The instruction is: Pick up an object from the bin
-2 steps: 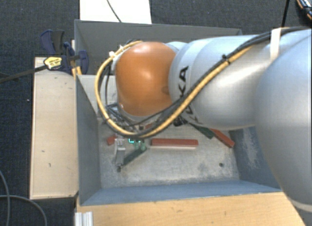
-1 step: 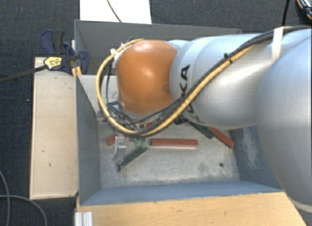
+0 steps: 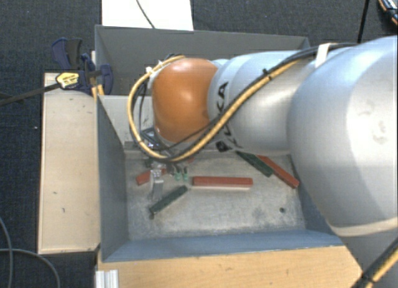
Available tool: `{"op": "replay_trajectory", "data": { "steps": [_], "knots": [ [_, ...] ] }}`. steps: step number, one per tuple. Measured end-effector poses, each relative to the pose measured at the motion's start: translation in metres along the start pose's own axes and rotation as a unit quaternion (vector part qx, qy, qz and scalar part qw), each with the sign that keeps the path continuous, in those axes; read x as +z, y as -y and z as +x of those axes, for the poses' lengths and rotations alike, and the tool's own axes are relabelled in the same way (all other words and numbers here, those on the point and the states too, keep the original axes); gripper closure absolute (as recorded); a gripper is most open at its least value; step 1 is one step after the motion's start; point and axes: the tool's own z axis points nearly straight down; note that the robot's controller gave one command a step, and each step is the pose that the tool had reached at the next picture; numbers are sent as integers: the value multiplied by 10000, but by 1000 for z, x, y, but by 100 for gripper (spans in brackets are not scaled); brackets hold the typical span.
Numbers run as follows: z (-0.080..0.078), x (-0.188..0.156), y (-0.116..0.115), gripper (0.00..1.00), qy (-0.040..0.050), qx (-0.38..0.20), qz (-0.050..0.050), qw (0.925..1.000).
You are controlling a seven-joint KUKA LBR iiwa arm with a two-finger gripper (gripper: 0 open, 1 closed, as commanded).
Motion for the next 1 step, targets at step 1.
{"op": "replay_trajectory", "data": {
  "steps": [1],
  "knots": [
    [-34,59,5,0,-6,-818,-1,9967]
  ]
}}
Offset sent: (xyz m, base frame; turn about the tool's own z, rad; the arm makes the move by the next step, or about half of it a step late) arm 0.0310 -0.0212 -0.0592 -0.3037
